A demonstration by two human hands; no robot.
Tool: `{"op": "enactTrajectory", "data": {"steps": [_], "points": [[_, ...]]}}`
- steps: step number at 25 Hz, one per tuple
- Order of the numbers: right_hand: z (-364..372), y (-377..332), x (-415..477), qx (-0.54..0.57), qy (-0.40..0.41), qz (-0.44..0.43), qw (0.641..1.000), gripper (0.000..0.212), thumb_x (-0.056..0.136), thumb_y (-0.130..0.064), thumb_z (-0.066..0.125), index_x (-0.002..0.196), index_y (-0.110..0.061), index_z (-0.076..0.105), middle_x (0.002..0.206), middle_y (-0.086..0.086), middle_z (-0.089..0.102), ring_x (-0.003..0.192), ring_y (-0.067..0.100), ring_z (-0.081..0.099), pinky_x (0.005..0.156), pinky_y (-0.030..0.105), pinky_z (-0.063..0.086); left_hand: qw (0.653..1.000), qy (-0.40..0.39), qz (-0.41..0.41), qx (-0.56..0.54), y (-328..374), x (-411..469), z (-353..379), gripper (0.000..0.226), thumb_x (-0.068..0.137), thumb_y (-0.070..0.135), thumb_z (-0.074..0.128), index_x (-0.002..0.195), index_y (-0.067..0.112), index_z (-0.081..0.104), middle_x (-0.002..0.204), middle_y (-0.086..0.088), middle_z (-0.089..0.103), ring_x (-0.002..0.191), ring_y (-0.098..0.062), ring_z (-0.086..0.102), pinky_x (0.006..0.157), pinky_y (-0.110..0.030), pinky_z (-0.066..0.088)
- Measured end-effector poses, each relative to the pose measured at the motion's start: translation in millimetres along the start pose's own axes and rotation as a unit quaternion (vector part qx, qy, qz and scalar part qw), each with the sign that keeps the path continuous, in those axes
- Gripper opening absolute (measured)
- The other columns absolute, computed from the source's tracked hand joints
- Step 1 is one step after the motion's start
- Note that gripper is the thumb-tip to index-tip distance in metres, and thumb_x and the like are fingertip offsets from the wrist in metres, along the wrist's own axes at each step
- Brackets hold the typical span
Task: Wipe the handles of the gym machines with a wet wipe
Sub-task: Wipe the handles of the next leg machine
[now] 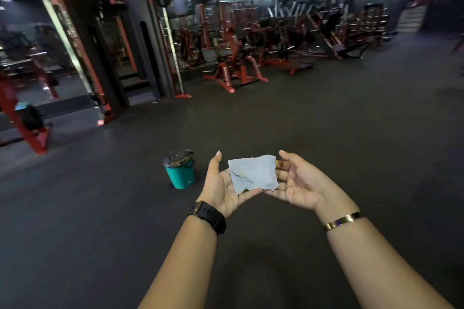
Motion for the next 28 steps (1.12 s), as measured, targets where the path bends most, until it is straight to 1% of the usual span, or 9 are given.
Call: {"op": "enactTrajectory", "data": {"steps": [4,8,13,16,18,20,22,24,28], "points": [[-41,-44,34,0.029,0.035,-0.036,0.998,0.036,0.093,-0.037,0.054,0.112,-0.007,0.057,0.128,0.018,0.06,0.111,0.037,0.061,0.089,0.046,0.05,0.999,-0.036,-0.031,0.021,4,72,31,0.08,0.092,0.066,0.033,0.128,-0.003,0.051,0.12,-0.026,0.062,0.108,-0.041,0.062,0.075,-0.045,0.058],[-86,-101,65,0.037,0.062,-0.077,0.994,0.034,0.094,-0.037,0.052,0.109,-0.007,0.059,0.125,0.017,0.06,0.1,0.035,0.064,0.084,0.044,0.053,0.995,-0.079,-0.047,0.043,11,154,74,0.081,0.091,0.067,0.033,0.131,-0.002,0.049,0.121,-0.026,0.062,0.107,-0.04,0.063,0.072,-0.044,0.06],[-152,-176,82,0.052,0.112,-0.116,0.985,0.033,0.094,-0.037,0.052,0.111,-0.008,0.058,0.123,0.017,0.061,0.094,0.033,0.066,0.073,0.041,0.057,0.985,-0.129,-0.088,0.067,3,250,145,0.081,0.09,0.067,0.034,0.131,-0.001,0.048,0.122,-0.025,0.061,0.111,-0.041,0.061,0.075,-0.046,0.059],[-197,-210,78,0.07,0.16,-0.142,0.974,0.035,0.094,-0.036,0.052,0.114,-0.008,0.057,0.123,0.017,0.061,0.096,0.033,0.066,0.074,0.041,0.058,0.976,-0.164,-0.119,0.08,-13,297,192,0.08,0.09,0.067,0.037,0.132,0.0,0.048,0.122,-0.025,0.062,0.111,-0.041,0.06,0.074,-0.045,0.059],[-228,-227,74,0.088,0.193,-0.161,0.964,0.038,0.094,-0.036,0.052,0.119,-0.008,0.056,0.126,0.017,0.06,0.105,0.034,0.064,0.077,0.042,0.057,0.966,-0.189,-0.147,0.099,-28,325,221,0.079,0.09,0.067,0.035,0.131,0.0,0.048,0.121,-0.024,0.063,0.109,-0.04,0.062,0.076,-0.046,0.058],[-256,-242,69,0.096,0.223,-0.174,0.954,0.04,0.095,-0.037,0.051,0.122,-0.008,0.055,0.126,0.016,0.061,0.107,0.035,0.063,0.08,0.044,0.056,0.954,-0.215,-0.17,0.124,-44,352,249,0.079,0.091,0.067,0.034,0.13,0.0,0.05,0.118,-0.024,0.064,0.106,-0.039,0.064,0.077,-0.045,0.057],[-284,-257,63,0.104,0.255,-0.193,0.942,0.039,0.095,-0.038,0.05,0.121,-0.01,0.056,0.123,0.014,0.063,0.104,0.034,0.065,0.083,0.046,0.055,0.938,-0.243,-0.195,0.154,-59,382,279,0.08,0.091,0.067,0.033,0.13,0.0,0.05,0.118,-0.023,0.064,0.106,-0.038,0.064,0.079,-0.044,0.057],[-310,-275,58,0.117,0.291,-0.216,0.925,0.038,0.095,-0.039,0.05,0.12,-0.012,0.057,0.118,0.013,0.066,0.099,0.033,0.067,0.081,0.046,0.056,0.921,-0.275,-0.22,0.166,-73,413,312,0.081,0.091,0.067,0.033,0.13,-0.002,0.05,0.12,-0.023,0.063,0.108,-0.038,0.063,0.081,-0.045,0.056],[-358,-311,48,0.144,0.38,-0.27,0.873,0.038,0.095,-0.039,0.049,0.12,-0.012,0.058,0.111,0.012,0.069,0.094,0.031,0.068,0.077,0.044,0.057,0.875,-0.349,-0.272,0.196,-104,469,382,0.078,0.092,0.065,0.033,0.125,-0.002,0.053,0.121,-0.023,0.063,0.111,-0.037,0.062,0.084,-0.045,0.054]]}}
Point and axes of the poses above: each hand's wrist, its own x-axis towards the middle knuckle, its own z-axis out of the palm, y = z × x, the point moved 2 cm from there along x, towards the middle knuckle
